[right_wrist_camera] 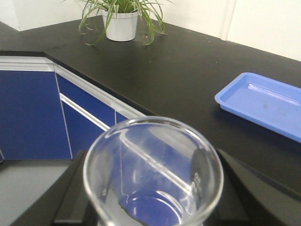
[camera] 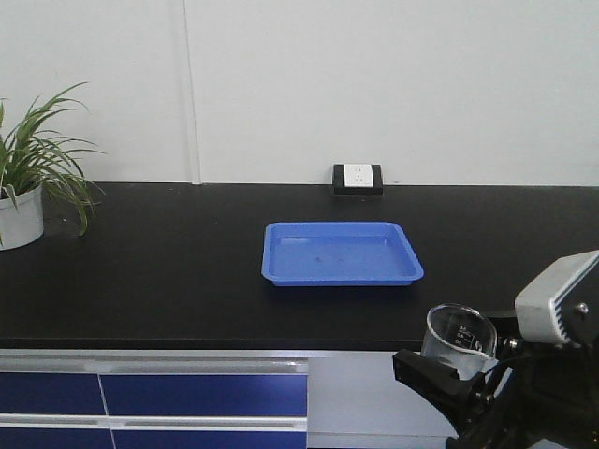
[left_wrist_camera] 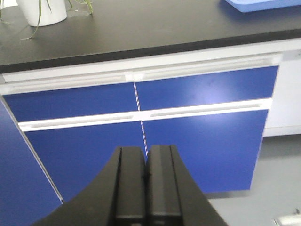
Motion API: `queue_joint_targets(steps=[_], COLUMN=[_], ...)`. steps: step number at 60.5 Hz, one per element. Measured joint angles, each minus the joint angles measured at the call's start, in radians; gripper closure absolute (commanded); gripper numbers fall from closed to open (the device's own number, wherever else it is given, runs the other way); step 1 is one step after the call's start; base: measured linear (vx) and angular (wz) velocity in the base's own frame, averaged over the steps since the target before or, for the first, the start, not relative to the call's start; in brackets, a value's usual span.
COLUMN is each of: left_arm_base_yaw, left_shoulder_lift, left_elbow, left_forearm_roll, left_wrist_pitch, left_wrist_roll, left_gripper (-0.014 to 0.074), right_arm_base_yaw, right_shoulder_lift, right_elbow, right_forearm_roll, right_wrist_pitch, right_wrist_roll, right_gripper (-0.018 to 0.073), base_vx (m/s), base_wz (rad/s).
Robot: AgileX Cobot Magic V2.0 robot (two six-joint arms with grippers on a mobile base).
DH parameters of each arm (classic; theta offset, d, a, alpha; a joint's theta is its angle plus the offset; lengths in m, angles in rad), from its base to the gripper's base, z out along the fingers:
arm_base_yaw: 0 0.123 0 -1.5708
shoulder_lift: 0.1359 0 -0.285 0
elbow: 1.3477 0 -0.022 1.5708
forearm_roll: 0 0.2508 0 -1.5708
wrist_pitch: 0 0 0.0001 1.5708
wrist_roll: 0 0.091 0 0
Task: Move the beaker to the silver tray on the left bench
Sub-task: 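Drive the base to the other bench holding the beaker in the right gripper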
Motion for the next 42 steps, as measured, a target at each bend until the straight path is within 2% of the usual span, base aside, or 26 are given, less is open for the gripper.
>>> queue_joint_targets(steps=[25,42], left_arm_base_yaw=[0.000,0.000], left_shoulder_lift=[0.000,0.000], left_elbow=[0.000,0.000], left_forearm_roll=[0.000,0.000], left_wrist_pitch=[0.000,0.000], left_wrist_roll=[0.000,0.000], left_gripper=[0.0595,0.0595], right_arm_base_yaw=[0.000,0.000], right_shoulder_lift=[0.000,0.000], right_elbow=[0.000,0.000], right_forearm_roll=[0.000,0.000], right_wrist_pitch=[0.000,0.000], right_wrist_roll=[0.000,0.000], right_gripper=[0.0570,0.0570], base_vx=[-0.24,-0.13], base_wz=[0.00,0.27])
